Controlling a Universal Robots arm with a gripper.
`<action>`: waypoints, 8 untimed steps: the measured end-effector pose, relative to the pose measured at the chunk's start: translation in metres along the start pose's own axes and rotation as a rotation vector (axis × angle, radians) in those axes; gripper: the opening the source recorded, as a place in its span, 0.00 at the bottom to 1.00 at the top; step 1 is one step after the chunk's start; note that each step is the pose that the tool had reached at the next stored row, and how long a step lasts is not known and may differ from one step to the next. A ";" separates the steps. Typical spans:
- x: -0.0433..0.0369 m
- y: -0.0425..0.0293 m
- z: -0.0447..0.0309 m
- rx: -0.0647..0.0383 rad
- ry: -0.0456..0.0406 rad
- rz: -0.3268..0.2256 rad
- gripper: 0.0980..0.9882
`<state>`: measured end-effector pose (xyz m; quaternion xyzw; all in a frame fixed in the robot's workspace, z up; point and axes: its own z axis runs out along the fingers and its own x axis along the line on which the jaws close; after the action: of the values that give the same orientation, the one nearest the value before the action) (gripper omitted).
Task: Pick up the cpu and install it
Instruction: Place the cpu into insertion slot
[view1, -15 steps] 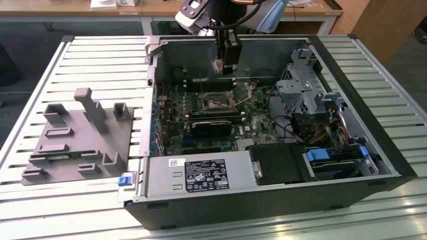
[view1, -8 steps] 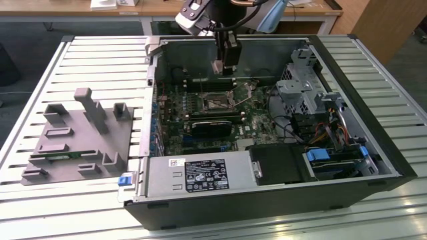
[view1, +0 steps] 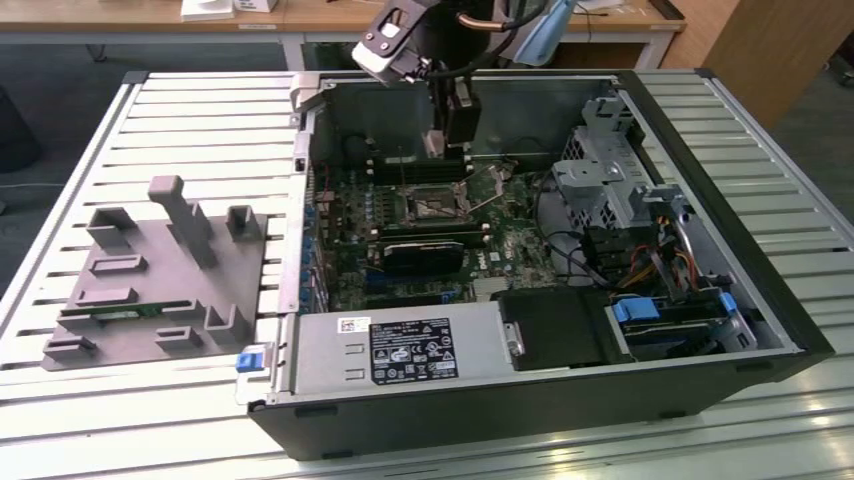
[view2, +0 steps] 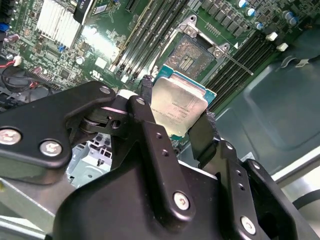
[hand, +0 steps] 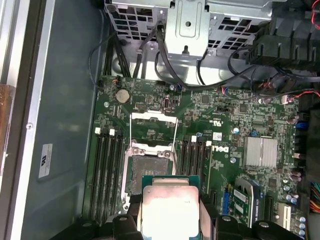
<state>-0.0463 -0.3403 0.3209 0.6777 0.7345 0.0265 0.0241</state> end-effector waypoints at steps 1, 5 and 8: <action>0.0000 -0.0001 0.0018 0.000 0.0004 0.000 0.50; 0.0000 -0.0007 0.0091 0.000 0.0007 0.000 0.50; 0.0000 -0.0010 0.0133 0.001 0.0008 0.000 0.50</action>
<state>-0.0464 -0.3404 0.3075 0.6777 0.7345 0.0265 0.0236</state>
